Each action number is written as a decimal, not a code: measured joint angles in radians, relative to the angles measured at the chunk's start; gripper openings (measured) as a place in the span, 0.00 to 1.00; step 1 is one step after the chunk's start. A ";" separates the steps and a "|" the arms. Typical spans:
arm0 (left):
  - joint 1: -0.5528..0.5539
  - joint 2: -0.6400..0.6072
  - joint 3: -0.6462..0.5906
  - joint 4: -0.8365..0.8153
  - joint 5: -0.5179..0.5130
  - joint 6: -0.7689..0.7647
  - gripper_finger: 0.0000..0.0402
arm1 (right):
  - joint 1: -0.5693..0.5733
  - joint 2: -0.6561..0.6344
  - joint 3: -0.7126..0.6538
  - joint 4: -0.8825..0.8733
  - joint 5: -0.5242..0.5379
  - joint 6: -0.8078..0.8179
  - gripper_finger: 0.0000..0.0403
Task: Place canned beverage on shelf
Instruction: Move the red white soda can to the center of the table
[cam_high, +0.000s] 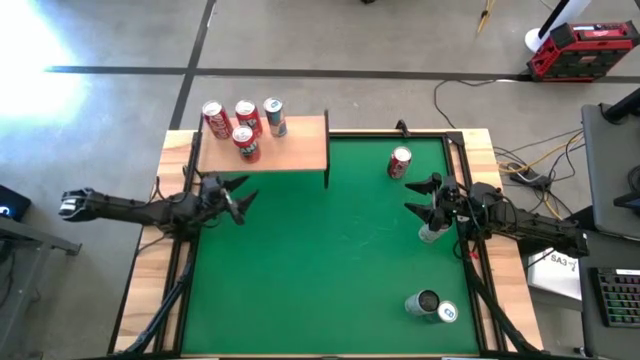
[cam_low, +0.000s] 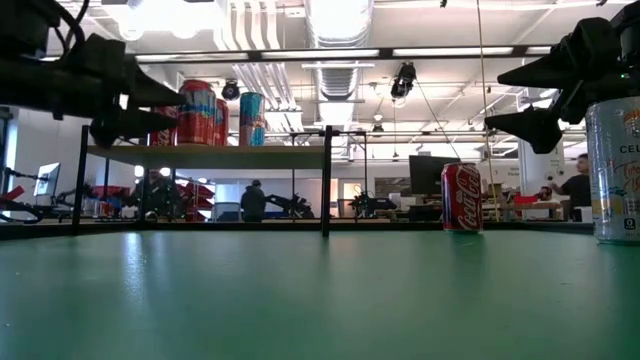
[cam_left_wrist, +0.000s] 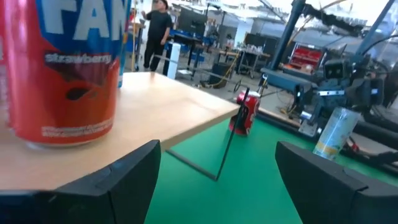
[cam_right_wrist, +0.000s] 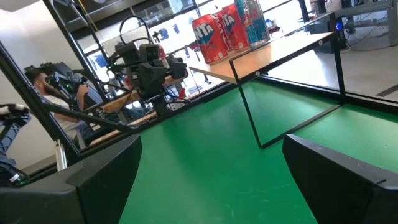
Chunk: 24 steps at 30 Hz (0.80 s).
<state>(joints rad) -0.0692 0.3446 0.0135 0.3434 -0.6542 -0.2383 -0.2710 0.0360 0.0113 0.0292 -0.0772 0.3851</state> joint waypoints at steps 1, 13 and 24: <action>0.000 -0.018 0.000 -0.013 0.000 0.006 0.75 | 0.000 0.000 0.000 0.000 0.000 0.000 0.95; 0.000 -0.209 -0.002 -0.106 0.000 0.069 0.75 | 0.000 0.000 0.000 0.000 0.000 0.000 0.95; 0.000 -0.194 0.024 -0.103 0.000 0.069 0.75 | 0.000 -0.008 0.000 0.006 -0.030 0.011 0.95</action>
<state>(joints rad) -0.0692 0.1504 0.0372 0.2401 -0.6543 -0.1694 -0.2707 0.0281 0.0116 0.0356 -0.1070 0.3958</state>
